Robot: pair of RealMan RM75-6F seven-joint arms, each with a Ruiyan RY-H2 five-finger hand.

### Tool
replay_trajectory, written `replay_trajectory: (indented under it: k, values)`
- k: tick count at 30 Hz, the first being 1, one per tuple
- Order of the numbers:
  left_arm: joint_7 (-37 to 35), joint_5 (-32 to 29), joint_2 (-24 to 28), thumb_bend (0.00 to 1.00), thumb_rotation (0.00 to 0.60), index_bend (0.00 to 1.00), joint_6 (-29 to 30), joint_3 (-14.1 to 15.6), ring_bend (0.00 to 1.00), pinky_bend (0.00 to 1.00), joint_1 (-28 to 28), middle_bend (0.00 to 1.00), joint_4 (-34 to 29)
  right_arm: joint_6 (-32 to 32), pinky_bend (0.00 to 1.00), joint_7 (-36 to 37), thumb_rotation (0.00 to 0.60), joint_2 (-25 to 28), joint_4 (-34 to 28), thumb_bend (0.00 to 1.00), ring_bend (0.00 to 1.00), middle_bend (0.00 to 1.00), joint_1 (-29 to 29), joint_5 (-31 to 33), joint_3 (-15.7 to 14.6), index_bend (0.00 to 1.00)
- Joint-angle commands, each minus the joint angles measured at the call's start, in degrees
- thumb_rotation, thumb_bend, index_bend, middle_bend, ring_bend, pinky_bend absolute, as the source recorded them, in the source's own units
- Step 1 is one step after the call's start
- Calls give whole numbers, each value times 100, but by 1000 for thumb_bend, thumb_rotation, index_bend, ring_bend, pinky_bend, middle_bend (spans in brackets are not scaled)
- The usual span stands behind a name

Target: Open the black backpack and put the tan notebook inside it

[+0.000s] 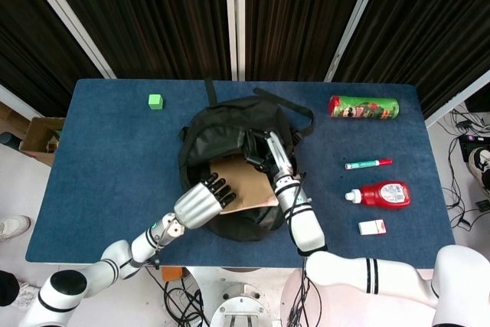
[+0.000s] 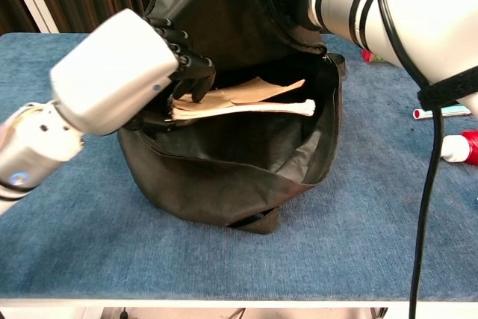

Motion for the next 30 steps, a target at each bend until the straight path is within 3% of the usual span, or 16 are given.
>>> replay_trajectory:
  k: [1, 12, 17, 20, 24, 30]
  values:
    - [-104, -318, -306, 415, 600, 745, -436, -111, 600, 580, -174, 703, 400, 11, 113, 31, 600, 40, -88, 567, 339, 582, -30, -22, -12, 772]
    - [153, -960, -619, 415, 600, 723, -1379, -329, 600, 580, -481, 695, 711, 44, 114, 113, 600, 108, -298, 566, 339, 583, -115, -114, -120, 772]
    - [518, -1399, -589, 321, 600, 632, -1886, -518, 579, 578, -457, 617, 458, 87, 114, 125, 600, 116, -305, 560, 339, 582, -130, -154, -139, 771]
    - [666, -1646, -399, 191, 600, 499, -2024, -558, 518, 554, -267, 521, -59, 110, 114, 122, 600, 127, -225, 563, 339, 581, -141, -157, -151, 772]
    - [789, -1677, -23, 64, 600, 380, -1734, -443, 444, 541, 44, 428, -830, 63, 114, 154, 600, 113, -67, 560, 339, 577, -144, -139, -182, 769]
    - [952, -1476, 752, 49, 600, 357, -980, -87, 438, 539, 643, 413, -2083, -52, 113, 153, 600, 67, 195, 563, 339, 564, -88, -132, -225, 761]
